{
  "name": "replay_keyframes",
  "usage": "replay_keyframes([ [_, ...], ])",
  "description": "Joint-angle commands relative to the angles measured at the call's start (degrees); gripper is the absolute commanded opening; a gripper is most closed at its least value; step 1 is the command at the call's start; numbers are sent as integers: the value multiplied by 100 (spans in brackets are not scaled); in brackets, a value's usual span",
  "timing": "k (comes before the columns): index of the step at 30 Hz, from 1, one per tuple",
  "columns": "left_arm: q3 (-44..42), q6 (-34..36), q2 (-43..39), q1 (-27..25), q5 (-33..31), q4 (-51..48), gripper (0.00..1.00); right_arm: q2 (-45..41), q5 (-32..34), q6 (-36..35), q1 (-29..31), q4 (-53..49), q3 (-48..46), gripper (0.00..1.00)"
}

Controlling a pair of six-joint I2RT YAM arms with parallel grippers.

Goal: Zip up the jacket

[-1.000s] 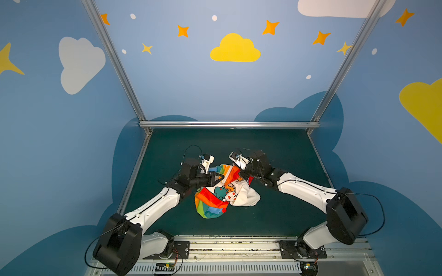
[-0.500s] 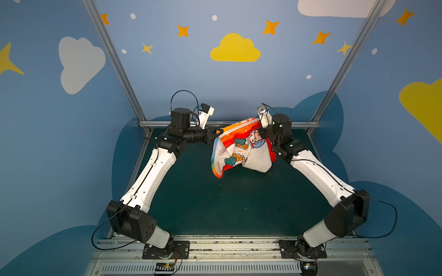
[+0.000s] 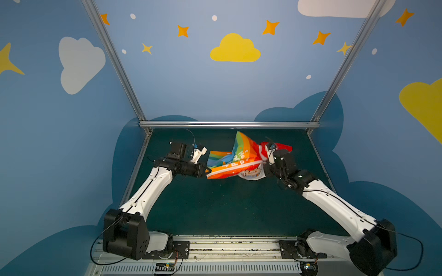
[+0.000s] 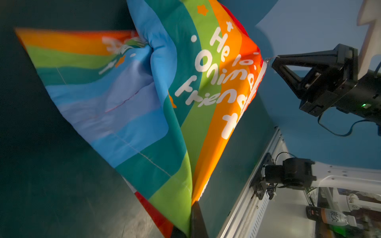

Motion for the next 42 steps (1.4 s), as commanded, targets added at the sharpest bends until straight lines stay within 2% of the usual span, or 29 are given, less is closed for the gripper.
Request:
replay_keyframes([
  [1,-191,339,426,62,-507,-654,3,328,-127,1248,-87,-529,-196,0],
  [4,-222,430,860,54,-960,-794,3,913,138,1660,-105,-901,-150,0],
  [6,-364,422,985,46,-1140,-667,3,1177,143,1800,-117,-805,-219,0],
  [11,-668,303,948,28,-1168,-335,3,1426,102,2004,-121,-572,-297,0],
  [12,-721,294,925,28,-1134,-268,5,1446,154,2007,-129,-576,-287,0],
  [13,-741,303,917,28,-1128,-233,14,1444,164,1964,-144,-585,-278,4],
  [14,-756,290,906,26,-1135,-204,31,1382,215,1938,-150,-596,-264,29],
  [15,-761,271,861,37,-1207,-176,49,1282,294,1920,-163,-648,-250,65],
  [16,-752,249,797,37,-1306,-154,67,1159,423,1895,-165,-670,-271,84],
  [17,-764,178,669,49,-1489,-78,78,992,630,1858,-179,-677,-300,87],
  [20,-911,-94,28,59,-2286,392,95,366,1080,1596,-282,-672,-410,87],
  [21,-1056,-363,-279,63,-2885,721,99,160,1248,1438,-333,-540,-497,87],
  [23,-1414,-834,-924,71,-3888,1482,99,-354,1499,951,-436,71,-844,87],
  [25,-1958,-843,-1595,90,-4480,2493,99,-902,1697,223,-594,1193,-1547,87],
  [28,-3022,-243,-2311,119,-4739,4438,99,-1439,1405,-707,-1052,3191,-2692,87],
  [31,-3991,-218,-2421,172,-5205,6363,99,-1536,1016,-509,-1795,4199,-3303,87],
  [33,-4117,-447,-2213,249,-5312,6629,99,-1506,743,-375,-2184,4580,-3509,87],
  [36,-4075,-301,-1727,274,-5419,7030,99,-1246,470,-347,-2578,5555,-3861,87],
  [39,-4126,-174,-1347,324,-5590,7623,99,-545,226,-170,-2793,6402,-3881,87],
  [42,-3937,-54,-1198,393,-5407,7375,99,245,-10,-460,-2786,7193,-3720,87],
])
